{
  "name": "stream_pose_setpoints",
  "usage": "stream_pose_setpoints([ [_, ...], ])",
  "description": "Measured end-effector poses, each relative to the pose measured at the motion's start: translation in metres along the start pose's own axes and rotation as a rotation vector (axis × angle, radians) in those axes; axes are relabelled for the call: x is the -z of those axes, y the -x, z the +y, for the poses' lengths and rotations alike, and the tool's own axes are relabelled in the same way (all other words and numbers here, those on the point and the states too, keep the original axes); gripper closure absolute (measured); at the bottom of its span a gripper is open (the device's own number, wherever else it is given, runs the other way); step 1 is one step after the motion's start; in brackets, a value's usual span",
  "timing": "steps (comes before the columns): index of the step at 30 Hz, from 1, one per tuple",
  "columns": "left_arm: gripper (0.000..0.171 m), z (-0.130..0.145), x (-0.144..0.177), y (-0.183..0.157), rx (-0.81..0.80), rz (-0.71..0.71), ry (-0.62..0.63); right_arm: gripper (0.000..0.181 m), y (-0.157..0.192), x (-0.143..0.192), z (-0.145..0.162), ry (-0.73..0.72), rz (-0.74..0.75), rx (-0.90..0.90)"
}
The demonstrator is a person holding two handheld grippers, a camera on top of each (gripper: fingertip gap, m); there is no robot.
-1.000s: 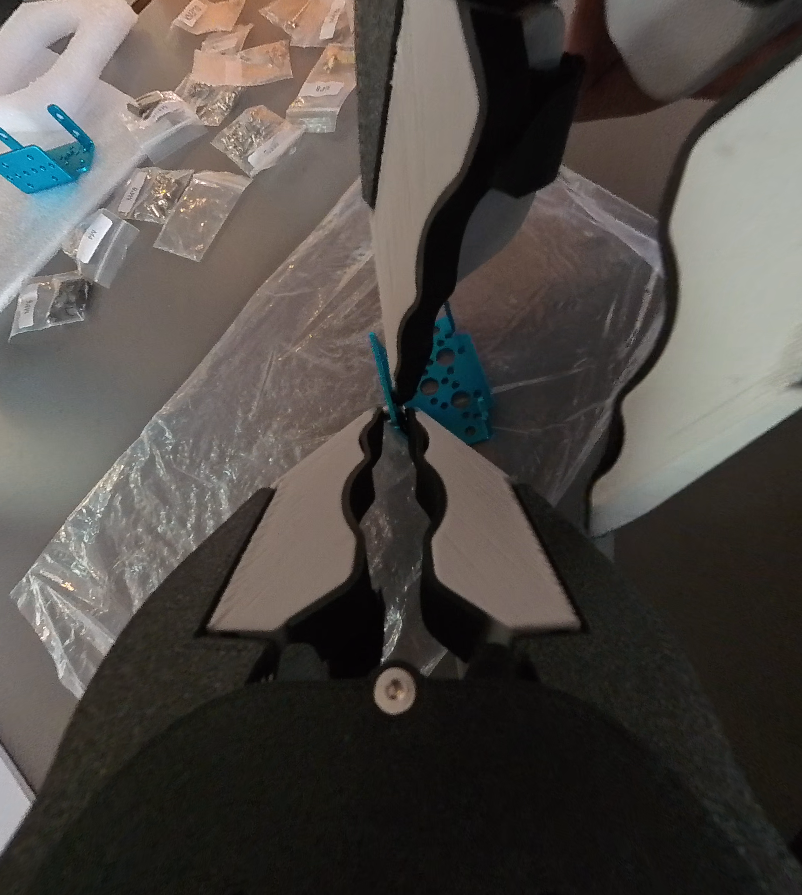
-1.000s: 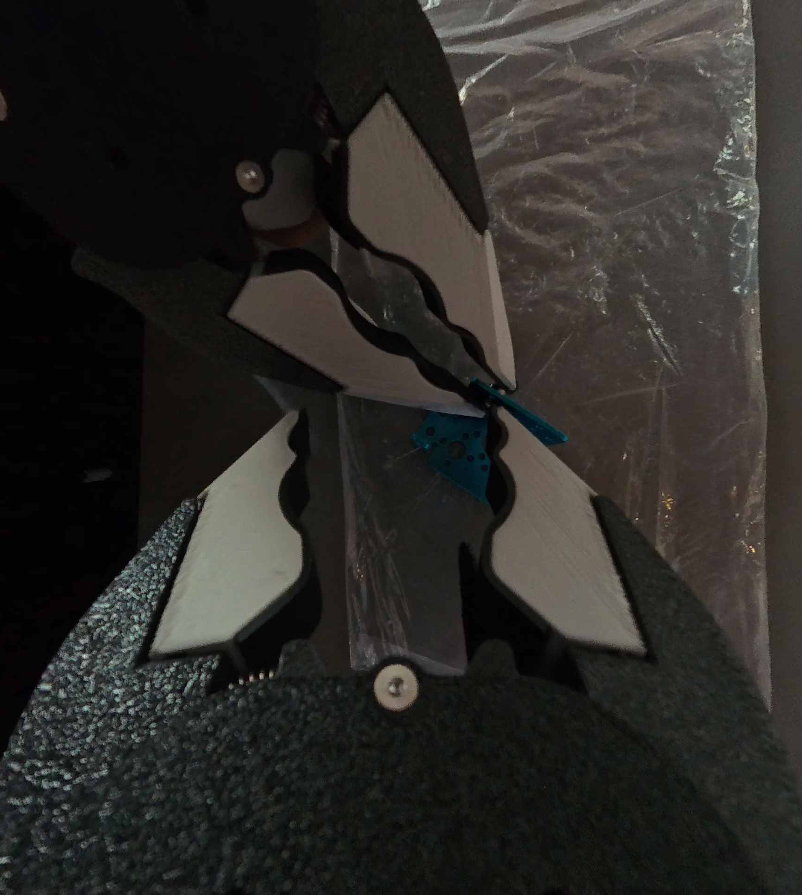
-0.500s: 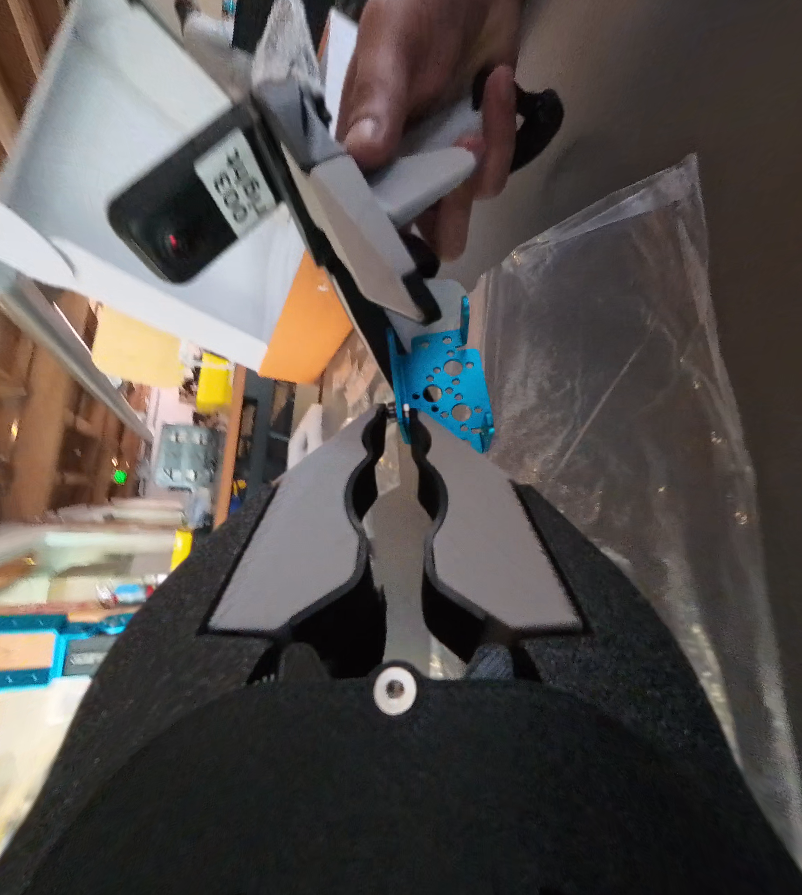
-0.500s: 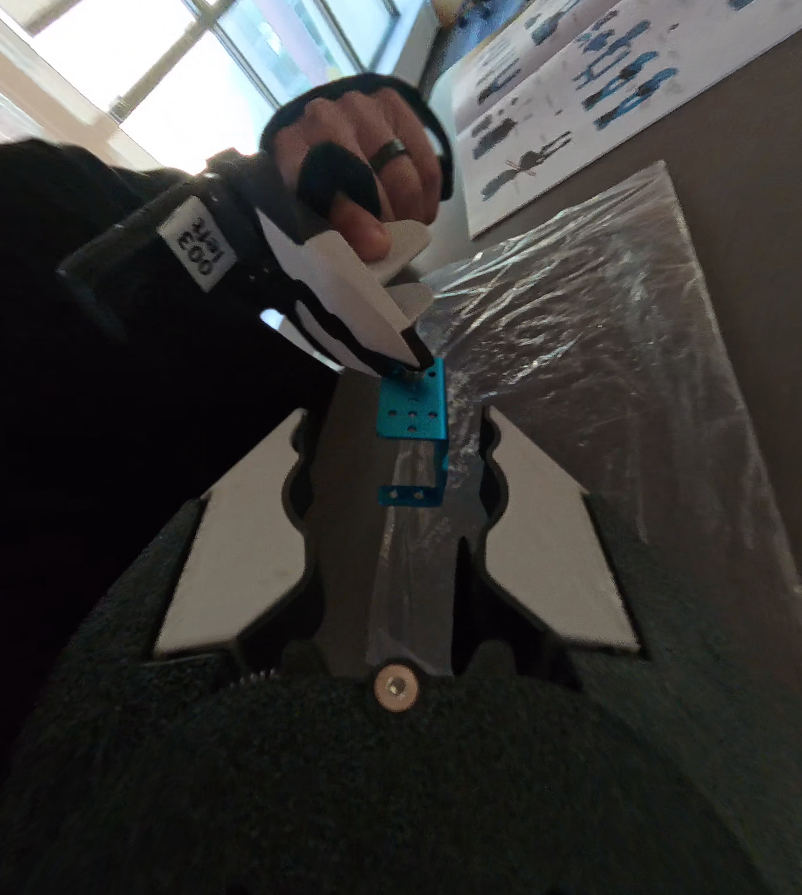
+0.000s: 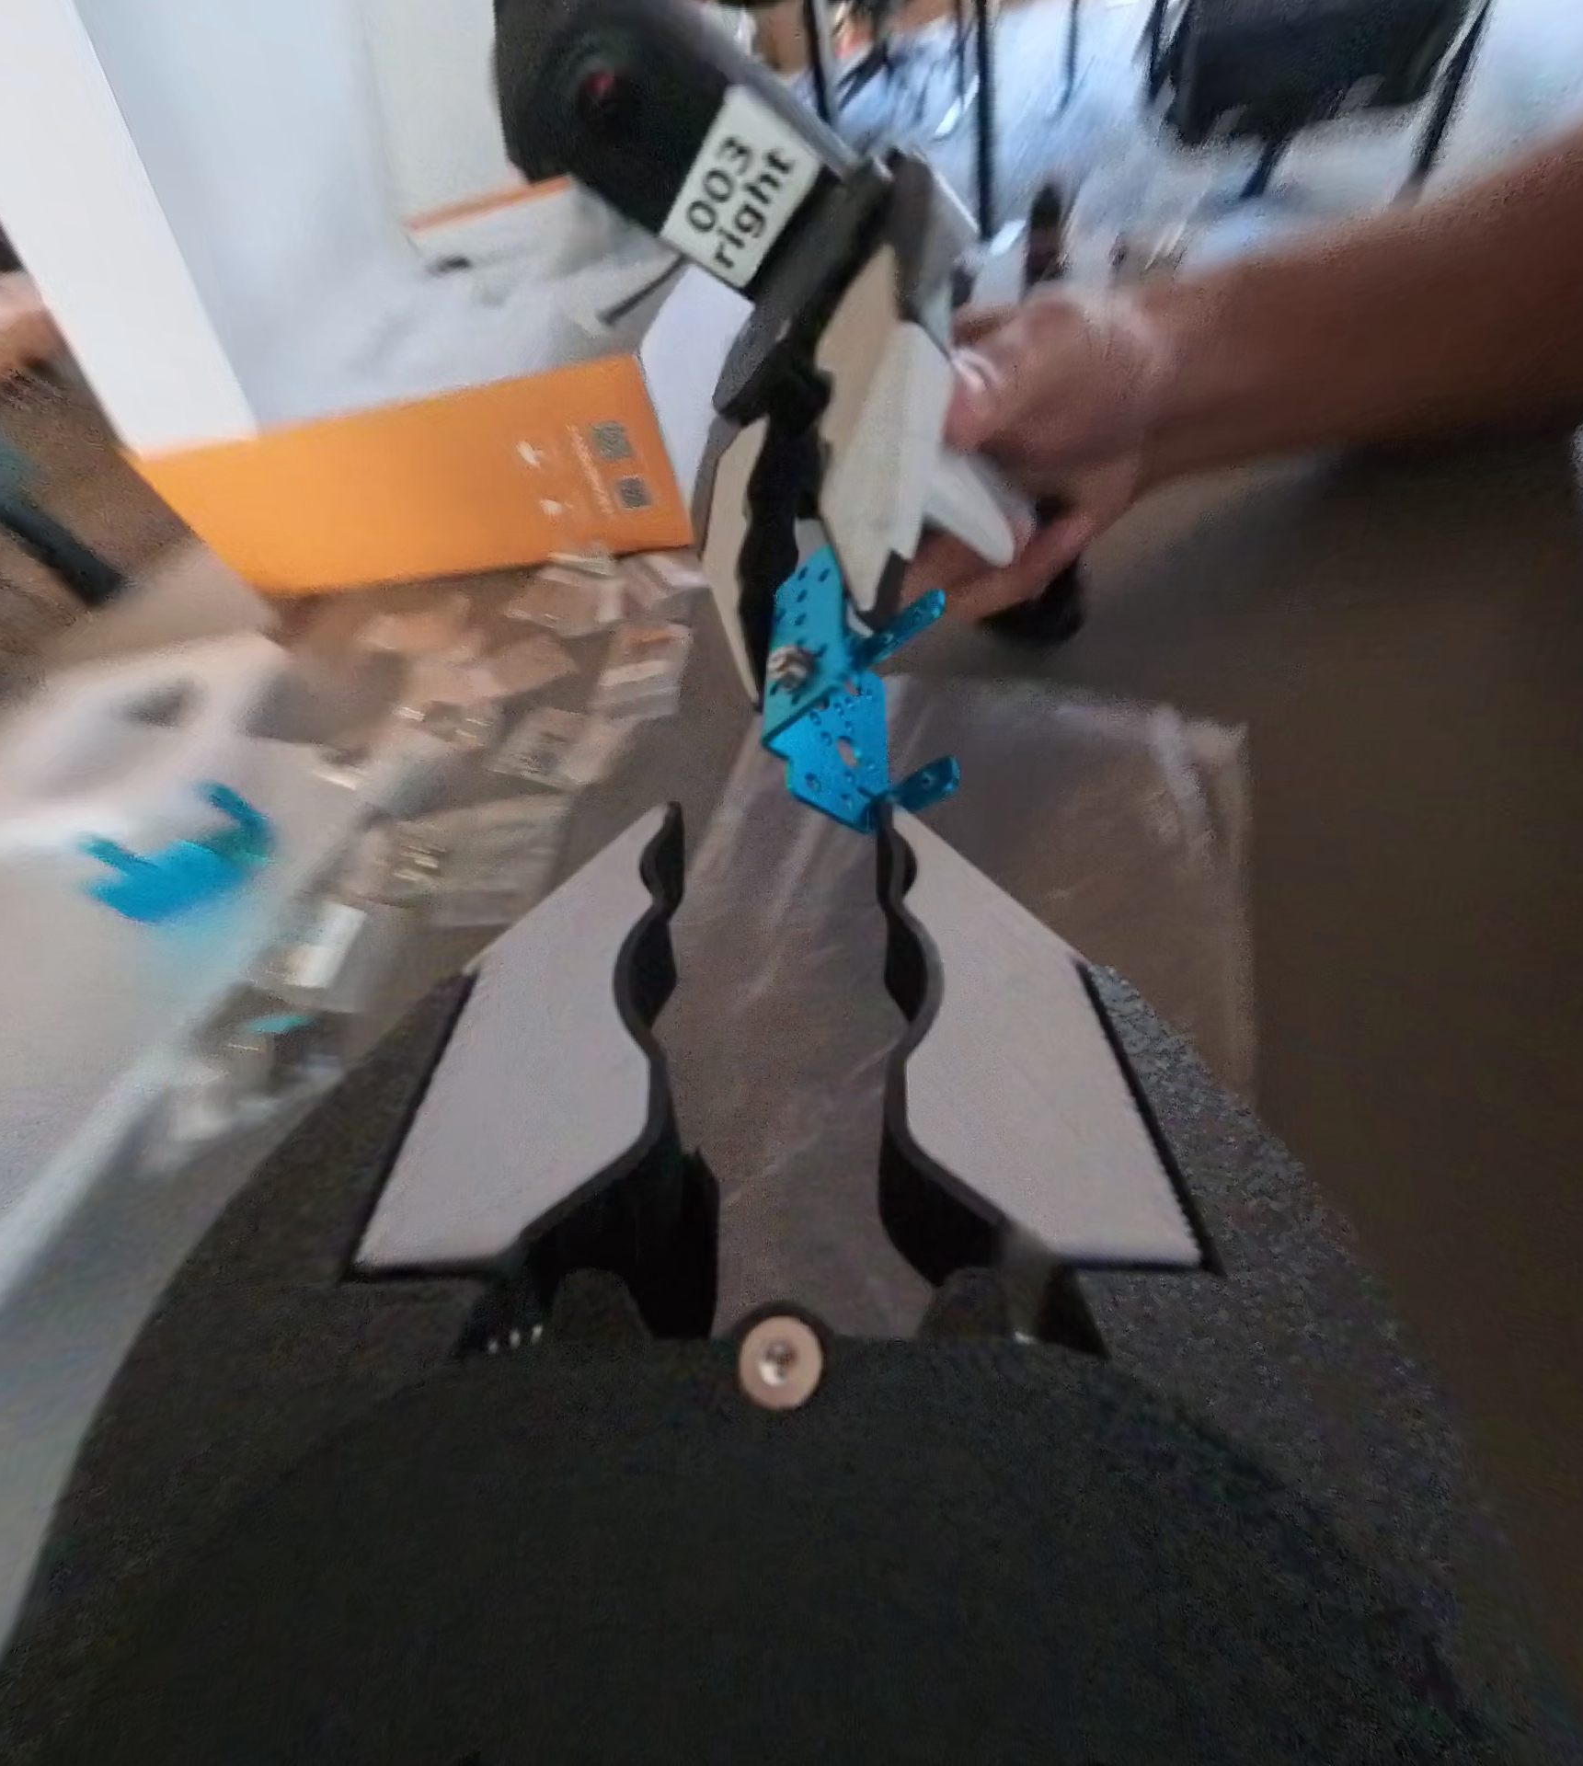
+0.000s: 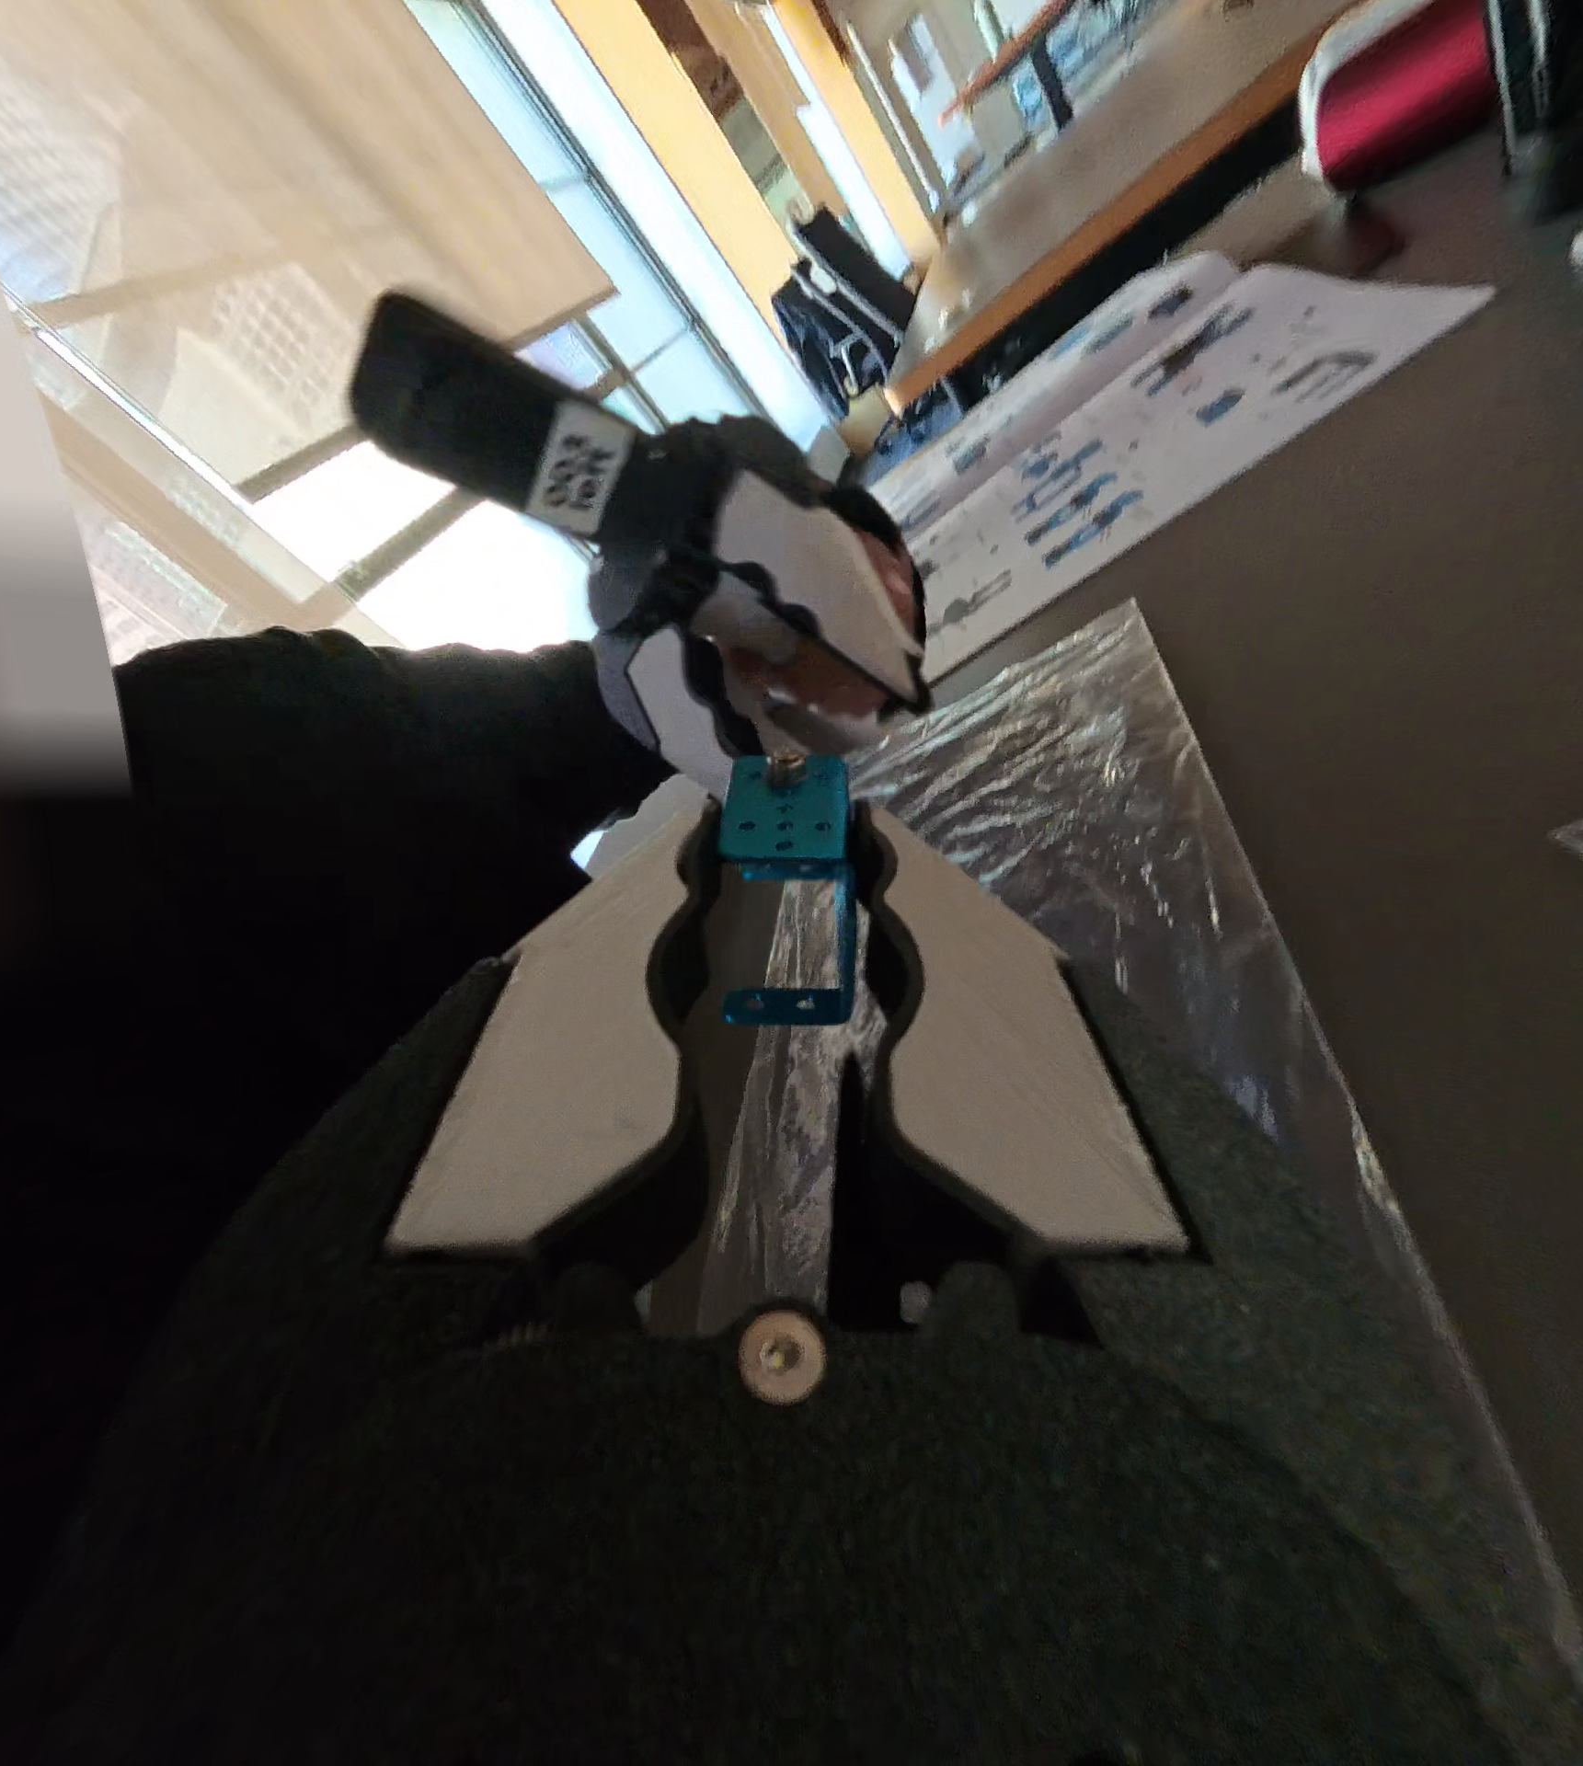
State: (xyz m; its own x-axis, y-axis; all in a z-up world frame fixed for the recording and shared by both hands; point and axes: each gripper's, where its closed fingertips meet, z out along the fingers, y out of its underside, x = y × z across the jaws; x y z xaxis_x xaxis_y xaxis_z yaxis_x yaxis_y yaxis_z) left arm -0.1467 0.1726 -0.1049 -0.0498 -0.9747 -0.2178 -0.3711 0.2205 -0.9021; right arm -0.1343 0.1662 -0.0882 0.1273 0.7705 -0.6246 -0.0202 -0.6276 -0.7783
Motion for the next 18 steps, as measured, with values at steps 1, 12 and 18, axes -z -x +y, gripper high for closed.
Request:
stream_pose_setpoints([
  [1,0.130,-0.001,0.000,-0.001,0.130,0.063,-0.027,0.156,0.003,-0.001,-0.003,-0.018,0.007,0.054],
  [12,0.144,-0.033,0.012,-0.020,0.460,0.384,-0.275,0.155,0.023,-0.020,-0.011,-0.047,0.112,0.408],
  [18,0.147,-0.019,0.007,-0.022,0.292,0.312,-0.234,0.155,0.015,-0.021,0.005,0.034,0.136,0.444],
])
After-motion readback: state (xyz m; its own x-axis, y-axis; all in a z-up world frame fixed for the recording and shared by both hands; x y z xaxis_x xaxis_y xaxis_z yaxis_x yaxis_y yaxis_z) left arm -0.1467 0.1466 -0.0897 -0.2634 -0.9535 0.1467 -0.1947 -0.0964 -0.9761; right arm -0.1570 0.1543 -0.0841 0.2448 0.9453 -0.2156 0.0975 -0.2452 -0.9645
